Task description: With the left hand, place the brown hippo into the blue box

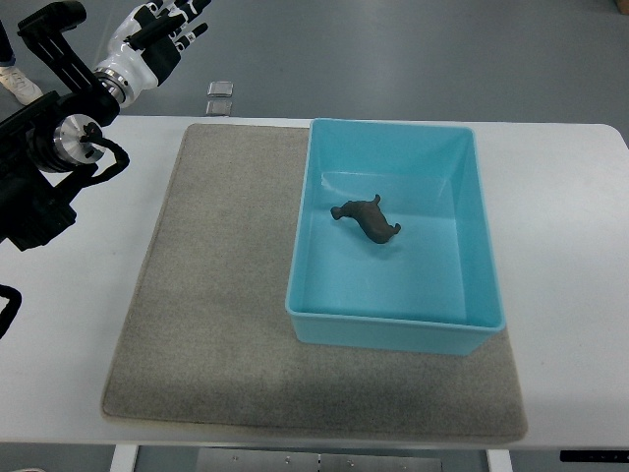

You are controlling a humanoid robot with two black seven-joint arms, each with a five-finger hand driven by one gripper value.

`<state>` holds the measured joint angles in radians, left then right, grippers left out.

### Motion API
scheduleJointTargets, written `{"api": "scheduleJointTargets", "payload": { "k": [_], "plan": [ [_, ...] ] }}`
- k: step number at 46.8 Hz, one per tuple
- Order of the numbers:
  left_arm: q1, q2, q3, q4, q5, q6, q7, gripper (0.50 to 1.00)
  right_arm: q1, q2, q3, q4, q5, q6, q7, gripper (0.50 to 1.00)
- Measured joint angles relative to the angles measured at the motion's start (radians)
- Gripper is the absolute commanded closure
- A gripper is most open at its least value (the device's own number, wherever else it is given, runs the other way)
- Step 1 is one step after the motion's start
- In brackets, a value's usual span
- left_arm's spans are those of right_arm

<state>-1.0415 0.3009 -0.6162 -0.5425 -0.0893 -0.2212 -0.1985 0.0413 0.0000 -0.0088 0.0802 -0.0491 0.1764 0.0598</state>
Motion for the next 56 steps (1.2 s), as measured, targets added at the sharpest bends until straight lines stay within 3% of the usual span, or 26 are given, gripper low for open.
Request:
{"api": "scheduleJointTargets", "payload": {
  "k": [7,16,56],
  "plan": [
    [0.036,-0.031,-0.048,-0.007,0.0,-0.019,0.0,0.504,0.0,0.0,0.0,0.0,0.0,0.0,0.0,0.564],
    [0.072,-0.034,-0.119,-0.007,0.001,-0.122,-0.001,0.504,-0.001,0.0,0.0,0.0,0.0,-0.001,0.0,0.564],
    [0.107,-0.042,-0.126,0.003,0.012,-0.12,-0.015,0.504,0.0,0.0,0.0,0.0,0.0,-0.001,0.0,0.564]
  ]
}}
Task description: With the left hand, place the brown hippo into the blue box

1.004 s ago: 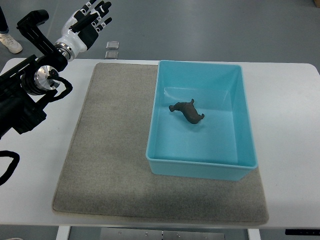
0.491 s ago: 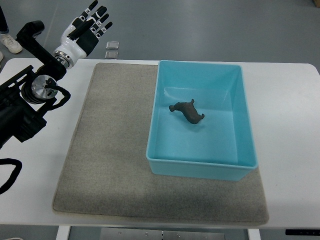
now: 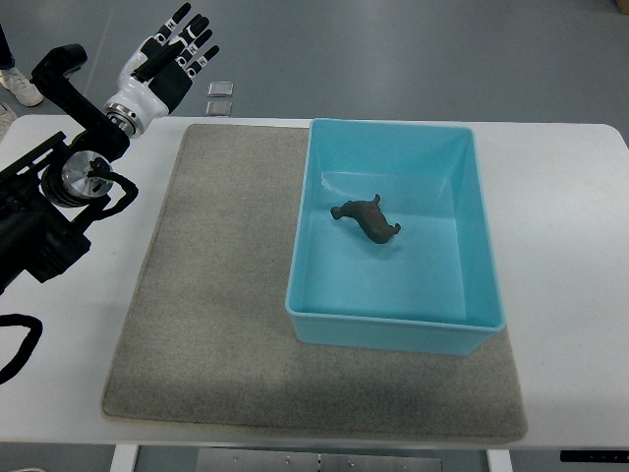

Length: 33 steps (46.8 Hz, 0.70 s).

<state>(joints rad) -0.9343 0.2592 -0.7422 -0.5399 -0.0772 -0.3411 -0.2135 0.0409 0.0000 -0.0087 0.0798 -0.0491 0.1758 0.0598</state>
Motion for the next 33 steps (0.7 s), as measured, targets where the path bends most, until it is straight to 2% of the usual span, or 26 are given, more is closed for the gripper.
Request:
{"api": "scheduleJointTargets", "payload": {
  "k": [33],
  "plan": [
    [-0.001,0.0,0.0,0.029,0.003,0.017,0.0,0.504,0.0,0.0,0.0,0.004,-0.007,0.012,0.0,0.564]
  ]
}}
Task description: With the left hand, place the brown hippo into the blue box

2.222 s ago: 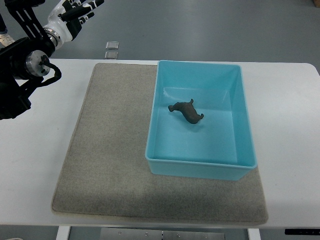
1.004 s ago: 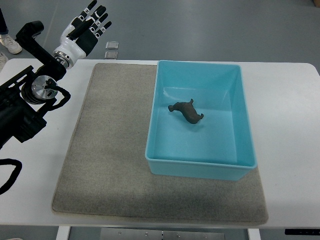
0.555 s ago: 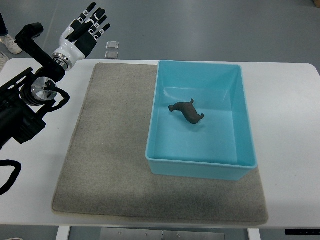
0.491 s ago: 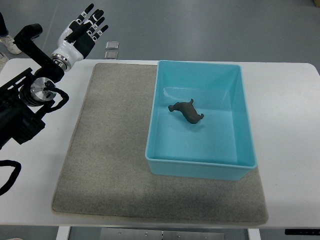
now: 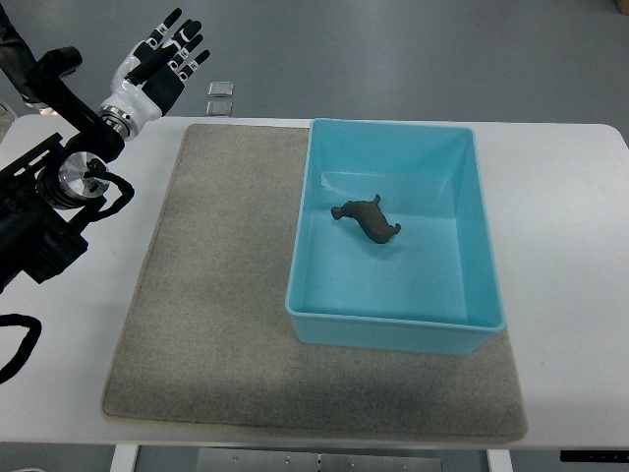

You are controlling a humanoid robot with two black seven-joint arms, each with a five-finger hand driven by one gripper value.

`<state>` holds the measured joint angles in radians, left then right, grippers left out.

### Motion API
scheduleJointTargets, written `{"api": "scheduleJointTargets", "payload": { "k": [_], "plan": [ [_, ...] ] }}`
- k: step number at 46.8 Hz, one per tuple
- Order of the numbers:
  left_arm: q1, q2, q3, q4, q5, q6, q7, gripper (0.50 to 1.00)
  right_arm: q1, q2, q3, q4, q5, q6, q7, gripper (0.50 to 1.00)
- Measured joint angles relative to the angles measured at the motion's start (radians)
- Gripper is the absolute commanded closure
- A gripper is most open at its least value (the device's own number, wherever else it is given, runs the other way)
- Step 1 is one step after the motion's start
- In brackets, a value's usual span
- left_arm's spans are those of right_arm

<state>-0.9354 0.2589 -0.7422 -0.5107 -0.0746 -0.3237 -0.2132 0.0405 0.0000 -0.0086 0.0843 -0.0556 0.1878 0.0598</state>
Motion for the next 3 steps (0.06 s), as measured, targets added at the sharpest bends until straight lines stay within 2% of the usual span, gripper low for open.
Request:
{"api": "scheduleJointTargets", "payload": {
  "k": [3],
  "plan": [
    [0.0,0.0,0.0,0.001,0.0,0.0,0.0,0.504,0.001,0.0,0.0,0.0,-0.001,0.001,0.0,0.564]
  ]
}}
